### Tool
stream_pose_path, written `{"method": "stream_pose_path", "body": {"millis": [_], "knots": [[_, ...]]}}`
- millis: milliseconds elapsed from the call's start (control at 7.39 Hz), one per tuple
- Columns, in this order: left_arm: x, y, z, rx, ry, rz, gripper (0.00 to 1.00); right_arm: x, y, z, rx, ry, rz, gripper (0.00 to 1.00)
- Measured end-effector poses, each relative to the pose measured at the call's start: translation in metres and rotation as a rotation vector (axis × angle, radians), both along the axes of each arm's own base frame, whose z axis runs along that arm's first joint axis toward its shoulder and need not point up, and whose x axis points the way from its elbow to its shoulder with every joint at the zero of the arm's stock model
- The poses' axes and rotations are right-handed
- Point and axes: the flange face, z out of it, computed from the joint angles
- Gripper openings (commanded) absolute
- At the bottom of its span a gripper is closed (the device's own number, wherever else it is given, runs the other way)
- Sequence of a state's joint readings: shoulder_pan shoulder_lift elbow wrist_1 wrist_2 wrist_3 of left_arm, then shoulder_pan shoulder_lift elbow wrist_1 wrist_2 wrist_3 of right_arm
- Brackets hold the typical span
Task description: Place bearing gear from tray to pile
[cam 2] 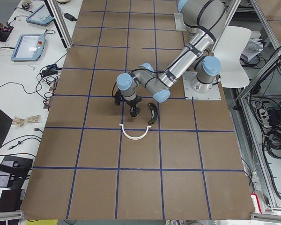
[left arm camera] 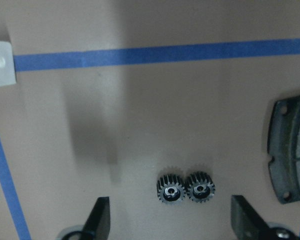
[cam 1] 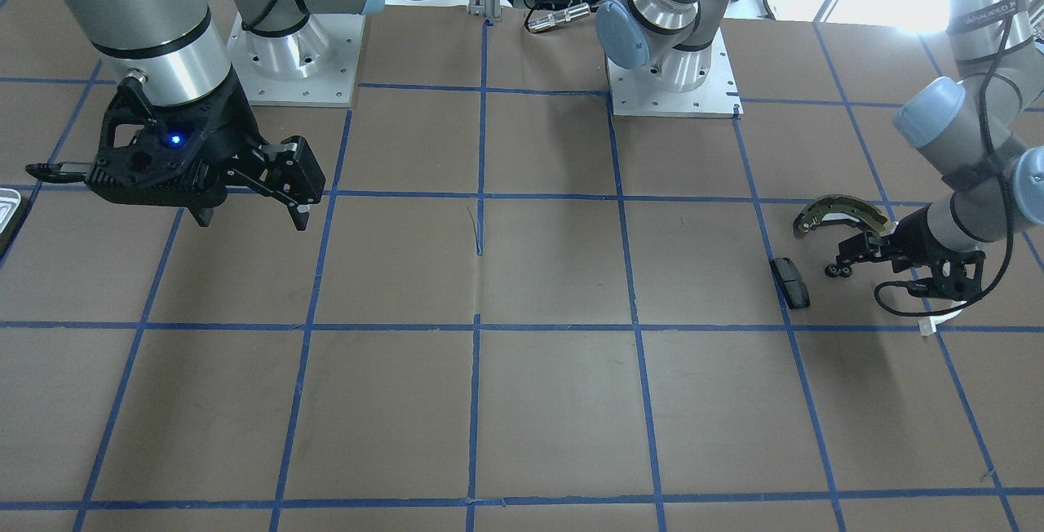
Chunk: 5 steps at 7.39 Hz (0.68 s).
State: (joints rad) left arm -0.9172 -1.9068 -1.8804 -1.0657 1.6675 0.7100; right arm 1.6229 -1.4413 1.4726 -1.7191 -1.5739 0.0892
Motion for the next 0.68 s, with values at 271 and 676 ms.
{"method": "stream_pose_path", "body": {"millis": [271, 676], "knots": [[-0.020, -0.026, 0.056, -0.020, -0.016, -0.045, 1.00, 0.000, 0.000, 0.000, 0.000, 0.000, 0.000, 1.00], [-0.127, -0.071, 0.191, -0.050, -0.001, -0.032, 1.00, 0.000, 0.000, 0.000, 0.000, 0.000, 0.002, 1.00]]}}
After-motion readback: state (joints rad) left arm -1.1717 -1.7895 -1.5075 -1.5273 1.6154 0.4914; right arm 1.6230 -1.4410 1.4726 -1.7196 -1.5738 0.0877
